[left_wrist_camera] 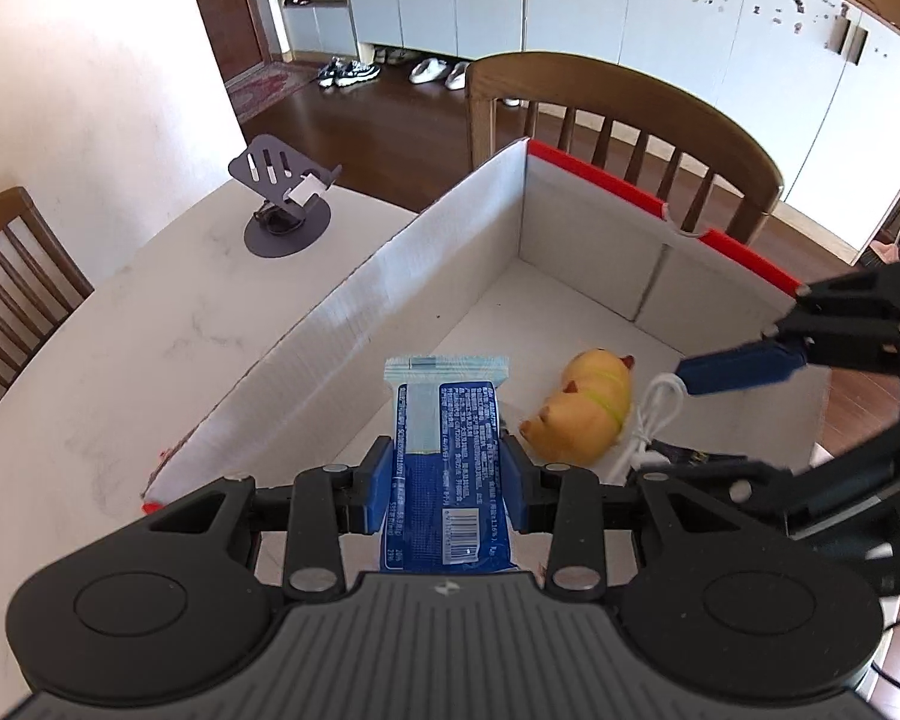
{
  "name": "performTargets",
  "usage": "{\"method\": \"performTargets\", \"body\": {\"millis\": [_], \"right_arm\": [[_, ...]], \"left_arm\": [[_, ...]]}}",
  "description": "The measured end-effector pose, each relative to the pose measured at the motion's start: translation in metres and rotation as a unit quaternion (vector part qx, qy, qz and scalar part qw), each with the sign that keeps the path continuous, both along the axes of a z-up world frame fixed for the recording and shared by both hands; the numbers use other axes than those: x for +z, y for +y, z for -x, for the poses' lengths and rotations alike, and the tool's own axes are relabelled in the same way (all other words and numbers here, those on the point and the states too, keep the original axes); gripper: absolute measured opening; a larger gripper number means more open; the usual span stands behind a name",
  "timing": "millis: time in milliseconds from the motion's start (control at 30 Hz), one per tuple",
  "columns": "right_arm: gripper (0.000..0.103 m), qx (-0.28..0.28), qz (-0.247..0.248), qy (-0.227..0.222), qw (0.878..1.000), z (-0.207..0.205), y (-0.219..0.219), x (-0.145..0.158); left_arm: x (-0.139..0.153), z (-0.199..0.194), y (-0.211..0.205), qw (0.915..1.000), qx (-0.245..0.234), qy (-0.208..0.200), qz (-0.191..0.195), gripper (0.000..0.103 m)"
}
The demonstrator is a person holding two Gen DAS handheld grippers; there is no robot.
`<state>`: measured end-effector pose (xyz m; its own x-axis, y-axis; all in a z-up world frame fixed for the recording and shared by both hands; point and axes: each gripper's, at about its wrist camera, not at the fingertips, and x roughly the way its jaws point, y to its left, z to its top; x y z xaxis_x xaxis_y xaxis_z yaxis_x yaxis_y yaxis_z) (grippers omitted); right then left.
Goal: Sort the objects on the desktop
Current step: 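Carry the blue packet and white cable over the red shoebox with both grippers, then lower and release the blue packet and white cable into the shoebox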
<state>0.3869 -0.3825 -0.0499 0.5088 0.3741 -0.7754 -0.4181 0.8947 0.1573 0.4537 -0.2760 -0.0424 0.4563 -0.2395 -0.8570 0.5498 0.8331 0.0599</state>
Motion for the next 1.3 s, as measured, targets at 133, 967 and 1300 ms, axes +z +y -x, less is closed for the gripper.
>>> {"method": "performTargets", "body": {"millis": [133, 967, 1300], "right_arm": [[0.05, 0.0, 0.008, 0.011, 1.0, -0.005, 0.003, -0.008], [0.07, 0.048, 0.044, 0.018, 0.998, -0.008, 0.007, -0.023], [0.078, 0.081, 0.053, -0.006, 0.995, 0.01, 0.003, -0.007]], "left_arm": [[-0.011, -0.011, -0.008, 0.9998, -0.008, 0.005, -0.019, 0.035], [-0.047, -0.014, -0.023, 0.9977, -0.022, 0.051, -0.038, 0.055], [-0.02, -0.005, -0.002, 0.9994, 0.002, 0.032, 0.01, 0.07]]}}
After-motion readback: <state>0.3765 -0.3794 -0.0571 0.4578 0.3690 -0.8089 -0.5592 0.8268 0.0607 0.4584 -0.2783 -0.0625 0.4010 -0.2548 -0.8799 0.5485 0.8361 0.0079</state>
